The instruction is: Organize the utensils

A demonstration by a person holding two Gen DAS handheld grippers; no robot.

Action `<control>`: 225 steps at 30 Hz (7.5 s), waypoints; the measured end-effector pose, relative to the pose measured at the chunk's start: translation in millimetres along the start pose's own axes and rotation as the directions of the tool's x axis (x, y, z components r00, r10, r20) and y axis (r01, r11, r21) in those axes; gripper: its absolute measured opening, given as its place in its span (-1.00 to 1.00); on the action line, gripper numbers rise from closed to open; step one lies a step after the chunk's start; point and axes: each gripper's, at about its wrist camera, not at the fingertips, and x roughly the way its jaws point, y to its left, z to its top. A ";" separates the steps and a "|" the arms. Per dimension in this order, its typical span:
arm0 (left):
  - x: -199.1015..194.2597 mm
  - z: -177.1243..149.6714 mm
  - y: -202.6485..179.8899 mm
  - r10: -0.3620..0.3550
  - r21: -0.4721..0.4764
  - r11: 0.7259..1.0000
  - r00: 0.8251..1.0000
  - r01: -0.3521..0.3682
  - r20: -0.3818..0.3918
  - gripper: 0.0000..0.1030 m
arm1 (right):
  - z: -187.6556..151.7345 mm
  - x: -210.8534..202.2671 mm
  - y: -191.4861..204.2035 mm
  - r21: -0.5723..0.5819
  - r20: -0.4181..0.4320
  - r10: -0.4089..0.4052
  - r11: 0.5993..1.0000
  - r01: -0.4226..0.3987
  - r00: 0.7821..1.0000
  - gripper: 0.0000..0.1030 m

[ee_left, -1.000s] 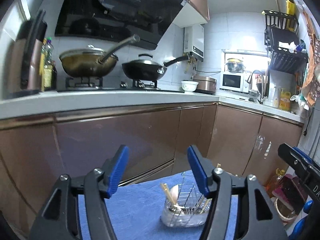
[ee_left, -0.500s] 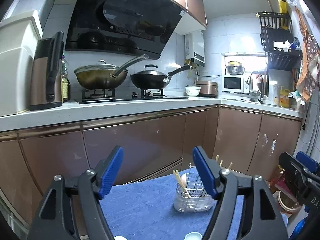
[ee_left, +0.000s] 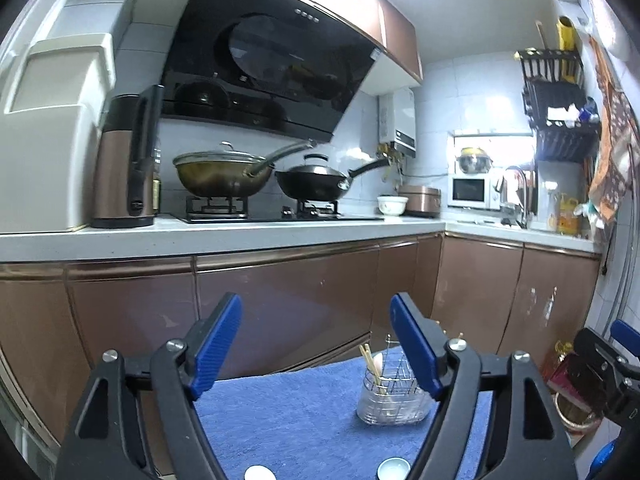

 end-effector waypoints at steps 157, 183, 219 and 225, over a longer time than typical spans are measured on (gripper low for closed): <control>231.6 -32.2 -72.8 -0.227 -0.014 0.973 0.949 0.229 -0.219 -0.90 | 12.1 229.1 2.5 -0.158 -0.071 -0.044 0.987 0.032 0.996 -0.87; 287.7 -103.0 -78.8 -0.194 -0.075 0.981 0.950 0.181 -0.245 -0.82 | -48.0 279.3 7.1 -0.233 -0.089 -0.104 0.969 0.081 0.991 -0.65; 51.6 5.7 -20.2 -0.060 0.058 0.996 0.992 0.067 -0.114 0.57 | 15.4 41.2 9.2 -0.118 0.052 -0.131 0.984 0.137 0.990 0.90; 30.0 6.0 -10.8 0.003 0.059 0.998 0.997 0.001 -0.075 0.66 | 9.3 22.1 16.3 -0.120 0.036 -0.131 0.984 0.134 0.991 0.91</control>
